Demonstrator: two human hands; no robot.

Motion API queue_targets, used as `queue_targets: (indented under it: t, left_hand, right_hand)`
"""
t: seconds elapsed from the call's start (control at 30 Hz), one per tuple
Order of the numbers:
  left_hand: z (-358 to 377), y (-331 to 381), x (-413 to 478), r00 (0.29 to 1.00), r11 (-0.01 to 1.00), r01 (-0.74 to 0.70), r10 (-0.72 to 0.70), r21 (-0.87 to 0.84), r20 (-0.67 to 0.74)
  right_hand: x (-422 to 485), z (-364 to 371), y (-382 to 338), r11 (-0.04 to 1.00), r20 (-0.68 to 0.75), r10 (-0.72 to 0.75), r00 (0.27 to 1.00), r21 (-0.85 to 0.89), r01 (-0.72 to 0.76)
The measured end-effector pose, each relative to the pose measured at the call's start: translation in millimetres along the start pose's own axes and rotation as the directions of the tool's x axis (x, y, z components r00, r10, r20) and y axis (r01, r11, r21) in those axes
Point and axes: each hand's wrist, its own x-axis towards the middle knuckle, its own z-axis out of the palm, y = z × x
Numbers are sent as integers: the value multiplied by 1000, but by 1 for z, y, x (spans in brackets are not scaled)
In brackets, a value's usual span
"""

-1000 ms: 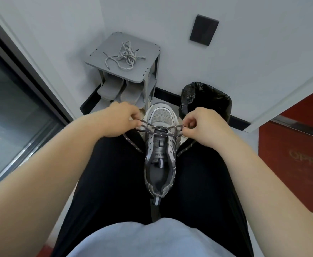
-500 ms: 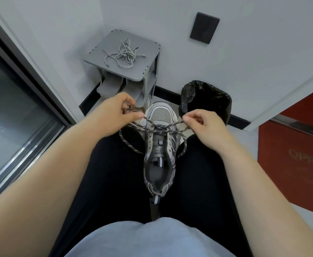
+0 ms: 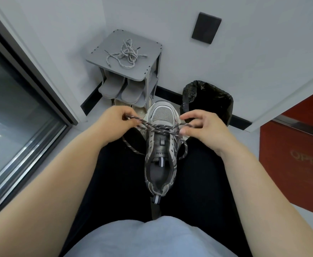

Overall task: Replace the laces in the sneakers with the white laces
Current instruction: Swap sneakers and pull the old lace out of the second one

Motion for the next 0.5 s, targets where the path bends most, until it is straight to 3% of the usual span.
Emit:
queue_targets:
  t: [0.07, 0.17, 0.23, 0.3, 0.4, 0.5]
  left_hand:
    - [-11, -6, -2, 988, 972, 93, -116, -214, -98]
    - [-22, -11, -8, 948, 768, 166, -296, -618, -114]
    - [-18, -11, -11, 929, 682, 164, -350, -713, -122]
    - [-8, -8, -12, 905, 715, 151, -378, -683, -196]
    - [4, -2, -12, 908, 854, 143, -314, -499, -276]
    - [4, -2, -16, 981, 946, 99, -145, -310, -129]
  right_hand:
    - [0, -7, 4, 978, -114, 26, 993, 209, -2]
    - [-3, -13, 10, 830, -200, 91, 975, 556, 36]
    - [-4, -10, 12, 816, -248, 82, 965, 573, 78]
    - [-3, -3, 12, 894, -297, 31, 954, 435, 106]
    - [0, 9, 11, 992, -286, -58, 956, 87, 87]
    - [2, 22, 10, 966, -160, -85, 984, -256, 42]
